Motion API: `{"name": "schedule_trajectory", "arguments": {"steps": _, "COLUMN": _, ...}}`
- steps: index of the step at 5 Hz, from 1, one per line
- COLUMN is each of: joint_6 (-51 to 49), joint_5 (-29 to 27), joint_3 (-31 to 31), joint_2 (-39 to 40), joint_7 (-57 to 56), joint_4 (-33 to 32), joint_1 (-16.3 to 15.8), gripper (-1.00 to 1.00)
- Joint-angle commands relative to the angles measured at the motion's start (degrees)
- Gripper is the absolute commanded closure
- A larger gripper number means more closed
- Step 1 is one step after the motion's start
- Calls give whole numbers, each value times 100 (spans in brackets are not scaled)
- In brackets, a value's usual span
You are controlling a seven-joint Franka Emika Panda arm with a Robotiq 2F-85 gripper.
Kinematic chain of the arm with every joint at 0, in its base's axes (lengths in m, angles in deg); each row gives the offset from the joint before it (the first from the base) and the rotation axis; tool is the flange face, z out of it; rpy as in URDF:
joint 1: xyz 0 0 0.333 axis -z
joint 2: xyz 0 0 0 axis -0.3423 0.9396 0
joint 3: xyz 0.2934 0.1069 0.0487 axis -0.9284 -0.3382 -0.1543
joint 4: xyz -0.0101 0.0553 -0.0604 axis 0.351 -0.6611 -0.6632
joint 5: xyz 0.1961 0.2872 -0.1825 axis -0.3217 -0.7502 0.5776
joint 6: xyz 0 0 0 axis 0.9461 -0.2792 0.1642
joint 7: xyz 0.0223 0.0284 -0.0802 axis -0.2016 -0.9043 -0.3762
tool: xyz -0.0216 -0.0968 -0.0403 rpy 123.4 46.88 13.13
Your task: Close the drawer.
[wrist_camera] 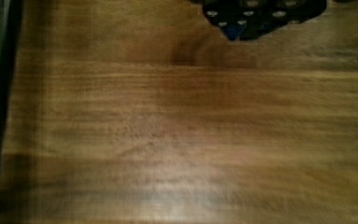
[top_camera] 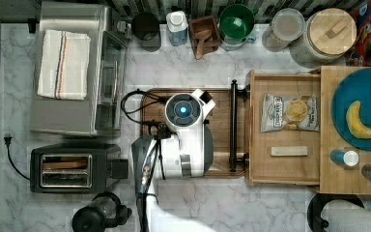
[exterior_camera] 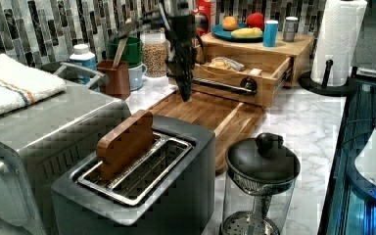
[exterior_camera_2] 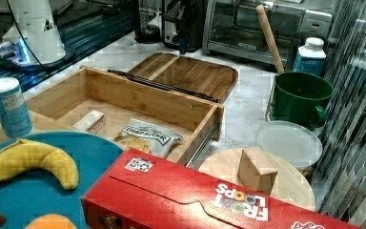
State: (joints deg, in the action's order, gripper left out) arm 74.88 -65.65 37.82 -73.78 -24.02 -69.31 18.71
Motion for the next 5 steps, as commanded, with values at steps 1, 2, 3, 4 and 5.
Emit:
{"name": "schedule_trajectory", "arguments": {"steps": 1, "joint_6": 681, "joint_5": 736, "joint_3": 128, "joint_2": 0, "joint_7": 689, "joint_4": -262, "joint_1": -99, "gripper": 100}}
{"name": "schedule_trajectory", "arguments": {"steps": 2, "joint_6": 770, "joint_5": 908, "joint_3": 253, "joint_2": -129, "joint_7": 466, "joint_4": -285, "joint_1": -2, "gripper": 100}}
{"name": "schedule_trajectory", "arguments": {"steps": 3, "joint_6": 1018, "joint_5": 1165, "joint_3": 341, "joint_2": -169, "joint_7": 306, "joint_4": -307, "joint_1": 156, "gripper": 100}}
{"name": "schedule_trajectory", "arguments": {"steps": 4, "joint_6": 1220, "joint_5": 920, "joint_3": 382, "joint_2": 45, "joint_7": -256, "joint_4": -172, "joint_1": 420, "gripper": 100}}
{"name": "schedule_trajectory", "arguments": {"steps": 5, "joint_6": 1659, "joint_5": 944, "joint_3": 607, "joint_2": 59, "joint_7": -457, "joint_4": -311, "joint_1": 493, "gripper": 100}}
